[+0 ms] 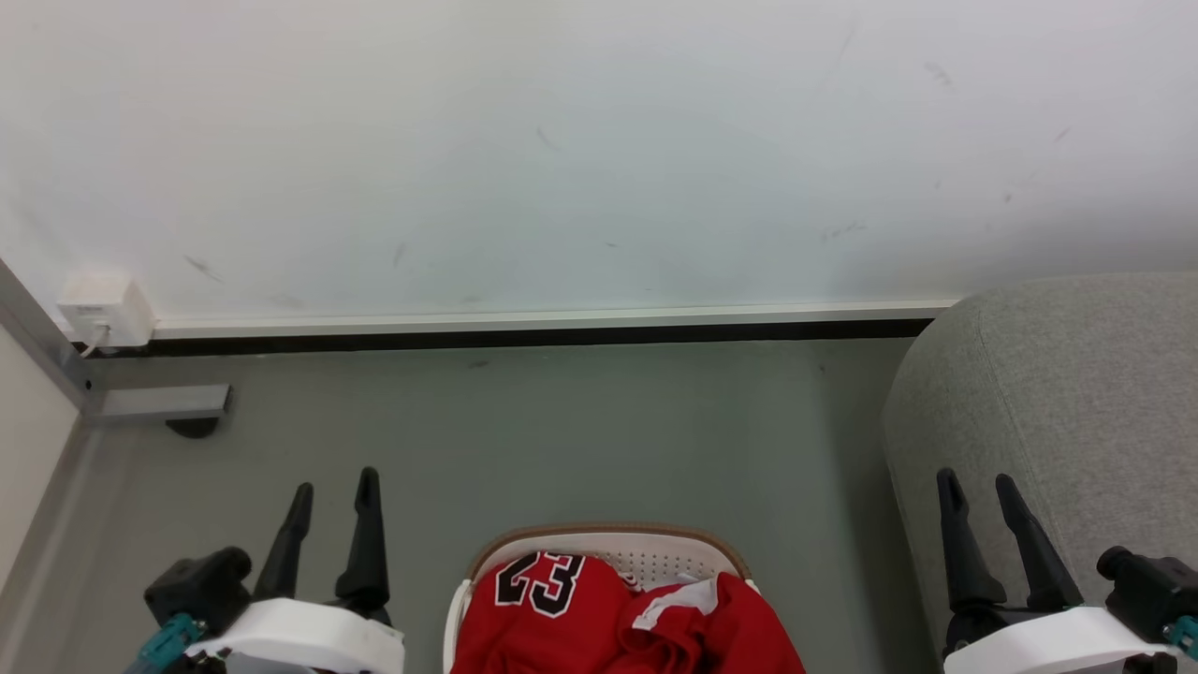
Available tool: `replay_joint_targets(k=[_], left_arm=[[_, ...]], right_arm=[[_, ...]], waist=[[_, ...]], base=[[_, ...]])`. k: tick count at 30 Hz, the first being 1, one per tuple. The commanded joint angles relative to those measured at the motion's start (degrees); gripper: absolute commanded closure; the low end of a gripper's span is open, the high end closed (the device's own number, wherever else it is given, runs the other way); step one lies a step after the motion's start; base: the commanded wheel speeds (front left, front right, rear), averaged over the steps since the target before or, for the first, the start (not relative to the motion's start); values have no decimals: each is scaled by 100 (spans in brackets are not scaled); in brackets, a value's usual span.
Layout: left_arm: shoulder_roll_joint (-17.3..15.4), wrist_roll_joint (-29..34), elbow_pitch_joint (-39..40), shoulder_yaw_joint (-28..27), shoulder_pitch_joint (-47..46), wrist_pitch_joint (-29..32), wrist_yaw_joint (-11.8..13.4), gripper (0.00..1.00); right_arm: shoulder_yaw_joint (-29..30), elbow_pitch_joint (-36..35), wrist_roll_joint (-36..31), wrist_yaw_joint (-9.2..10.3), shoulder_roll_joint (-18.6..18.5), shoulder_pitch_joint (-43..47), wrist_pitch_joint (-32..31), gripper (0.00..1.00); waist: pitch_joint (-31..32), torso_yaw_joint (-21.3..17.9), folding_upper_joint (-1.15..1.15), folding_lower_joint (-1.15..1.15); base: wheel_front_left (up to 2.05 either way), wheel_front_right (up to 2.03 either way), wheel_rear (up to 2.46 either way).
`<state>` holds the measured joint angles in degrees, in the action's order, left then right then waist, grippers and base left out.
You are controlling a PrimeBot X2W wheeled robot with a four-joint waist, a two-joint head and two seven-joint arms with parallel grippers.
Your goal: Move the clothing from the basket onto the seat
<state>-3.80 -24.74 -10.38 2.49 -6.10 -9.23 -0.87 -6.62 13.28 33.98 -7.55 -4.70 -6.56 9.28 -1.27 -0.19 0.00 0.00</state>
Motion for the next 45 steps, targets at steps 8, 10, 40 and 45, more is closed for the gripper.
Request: replay_joint_targets(k=[8, 10, 40, 45], left_arm=[[-56, 581, 92, 32, -127, -167, 38, 0], [-52, 660, 97, 39, -130, -196, 44, 0], [3, 2075, 113, 89, -177, -537, 30, 0], [21, 2258, 62, 72, -188, -586, 61, 0]], right_arm=[[-99, -37, -463, 8, -24, -109, 161, 0], [-119, -33, -544, 8, -29, -117, 192, 0], [-338, -86, -1511, 11, -39, -156, 533, 0], [-369, -83, -1636, 12, -44, -165, 582, 0]], waist=[[-9, 0, 0, 0], [-12, 1, 0, 0], [-26, 6, 0, 0], [-34, 6, 0, 0]], base=[[0, 0, 0], [0, 0, 0], [0, 0, 0], [0, 0, 0]])
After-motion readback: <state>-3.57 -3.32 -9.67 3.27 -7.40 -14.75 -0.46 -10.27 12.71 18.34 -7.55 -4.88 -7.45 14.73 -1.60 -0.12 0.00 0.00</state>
